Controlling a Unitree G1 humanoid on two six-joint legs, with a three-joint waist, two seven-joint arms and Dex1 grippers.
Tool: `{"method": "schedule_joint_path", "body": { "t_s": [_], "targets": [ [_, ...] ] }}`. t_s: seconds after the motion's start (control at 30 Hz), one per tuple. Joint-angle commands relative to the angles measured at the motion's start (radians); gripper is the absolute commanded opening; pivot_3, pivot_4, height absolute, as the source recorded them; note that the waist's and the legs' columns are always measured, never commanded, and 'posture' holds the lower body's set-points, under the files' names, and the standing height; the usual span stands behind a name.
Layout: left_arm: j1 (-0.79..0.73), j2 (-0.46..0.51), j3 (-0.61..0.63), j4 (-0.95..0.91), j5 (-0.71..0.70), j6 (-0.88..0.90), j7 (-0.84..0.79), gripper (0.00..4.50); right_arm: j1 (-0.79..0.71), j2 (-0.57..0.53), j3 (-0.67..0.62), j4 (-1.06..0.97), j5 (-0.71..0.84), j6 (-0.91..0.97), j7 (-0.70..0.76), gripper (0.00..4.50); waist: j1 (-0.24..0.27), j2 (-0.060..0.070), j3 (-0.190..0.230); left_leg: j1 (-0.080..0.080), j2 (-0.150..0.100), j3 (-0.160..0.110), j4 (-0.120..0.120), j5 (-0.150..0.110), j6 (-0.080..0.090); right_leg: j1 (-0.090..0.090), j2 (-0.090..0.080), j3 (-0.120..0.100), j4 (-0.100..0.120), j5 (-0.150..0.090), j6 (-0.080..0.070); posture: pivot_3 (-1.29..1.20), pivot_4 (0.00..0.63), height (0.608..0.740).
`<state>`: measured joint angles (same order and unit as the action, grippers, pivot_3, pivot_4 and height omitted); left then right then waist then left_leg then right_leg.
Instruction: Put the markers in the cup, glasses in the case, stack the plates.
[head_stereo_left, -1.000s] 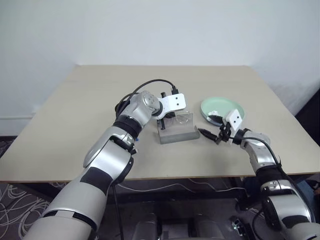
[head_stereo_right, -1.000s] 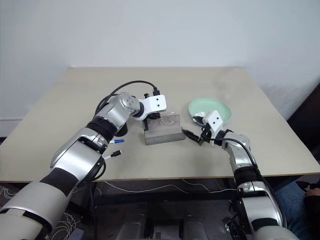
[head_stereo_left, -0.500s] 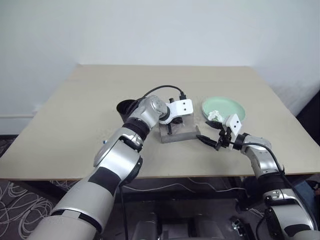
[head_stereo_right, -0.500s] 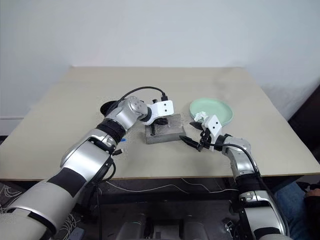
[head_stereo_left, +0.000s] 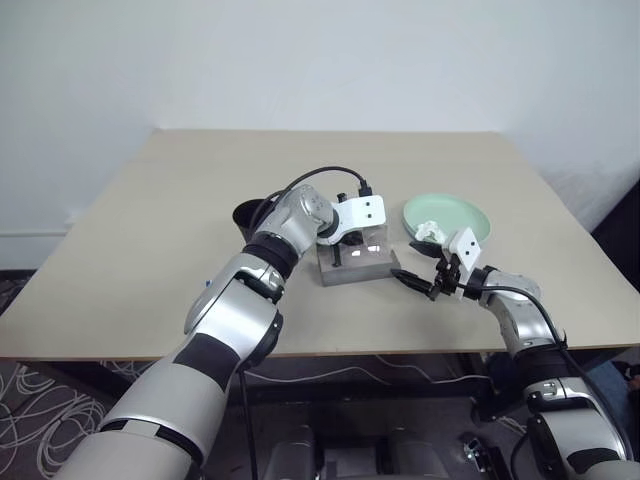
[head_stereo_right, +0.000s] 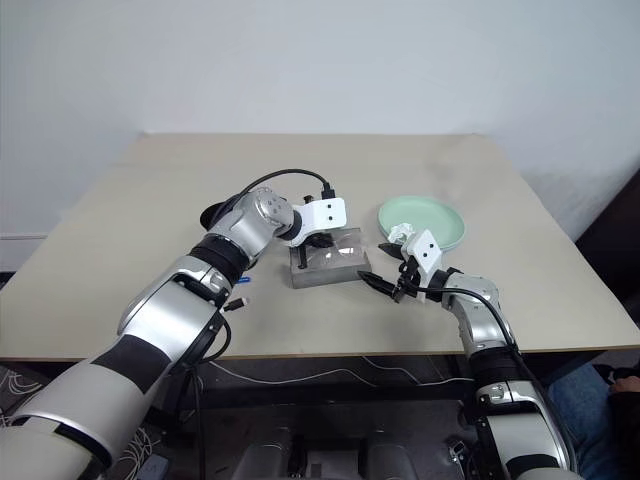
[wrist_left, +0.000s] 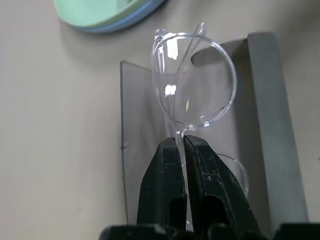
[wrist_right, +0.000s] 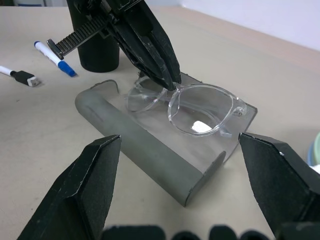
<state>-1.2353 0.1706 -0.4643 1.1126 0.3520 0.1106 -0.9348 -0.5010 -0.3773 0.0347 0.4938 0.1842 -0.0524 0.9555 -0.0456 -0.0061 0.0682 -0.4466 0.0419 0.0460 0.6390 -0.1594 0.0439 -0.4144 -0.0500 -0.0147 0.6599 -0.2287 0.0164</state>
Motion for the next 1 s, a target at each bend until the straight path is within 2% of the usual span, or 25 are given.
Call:
{"method": "schedule_joint_path", "body": {
  "t_s": [0.03,0.37,0.63,0.8,0.9,1.0],
  "targets": [
    [0.003,0.007,-0.008,-0.018,0.024,0.0,-0.004,0.12,-0.025,-0.004,-0.009,-0.018,0.004,-0.021,-0.007,4.08,0.0,0.0,0.0,0.0,0.0,0.0,0.0,0.0,0.0,0.0,0.0,0.0,0.0,0.0,0.0,0.0,0.0,0.738],
    [0.052,-0.01,-0.02,-0.021,0.049,-0.007,-0.001,0.12,-0.019,-0.004,-0.009,-0.014,-0.001,-0.027,-0.019,4.08,0.0,0.0,0.0,0.0,0.0,0.0,0.0,0.0,0.0,0.0,0.0,0.0,0.0,0.0,0.0,0.0,0.0,0.738],
    [0.073,-0.01,0.006,-0.101,-0.009,0.12,-0.158,0.12,-0.016,-0.004,-0.005,-0.016,-0.005,-0.031,-0.024,4.08,0.0,0.0,0.0,0.0,0.0,0.0,0.0,0.0,0.0,0.0,0.0,0.0,0.0,0.0,0.0,0.0,0.0,0.738],
    [0.098,0.006,-0.005,-0.149,0.001,0.163,-0.196,0.12,-0.026,0.0,-0.002,-0.002,-0.008,-0.038,-0.024,4.08,0.0,0.0,0.0,0.0,0.0,-0.001,0.0,0.0,0.0,0.001,0.0,0.0,0.0,0.0,0.0,0.0,0.0,0.738],
    [0.108,0.01,-0.006,-0.17,0.001,0.173,-0.197,0.73,-0.031,0.001,0.0,0.004,-0.009,-0.041,-0.024,4.08,0.0,0.0,0.0,0.001,0.0,-0.001,0.0,0.0,0.0,0.001,0.0,0.0,0.0,0.0,0.0,0.0,0.0,0.738],
    [0.111,0.011,-0.002,-0.181,0.001,0.171,-0.182,1.69,-0.036,0.001,0.001,0.01,-0.009,-0.044,-0.022,4.08,0.0,0.0,0.0,0.001,0.0,-0.001,0.001,0.0,0.0,0.001,0.0,0.0,0.0,0.0,0.0,0.0,0.0,0.738]
  ]
}}
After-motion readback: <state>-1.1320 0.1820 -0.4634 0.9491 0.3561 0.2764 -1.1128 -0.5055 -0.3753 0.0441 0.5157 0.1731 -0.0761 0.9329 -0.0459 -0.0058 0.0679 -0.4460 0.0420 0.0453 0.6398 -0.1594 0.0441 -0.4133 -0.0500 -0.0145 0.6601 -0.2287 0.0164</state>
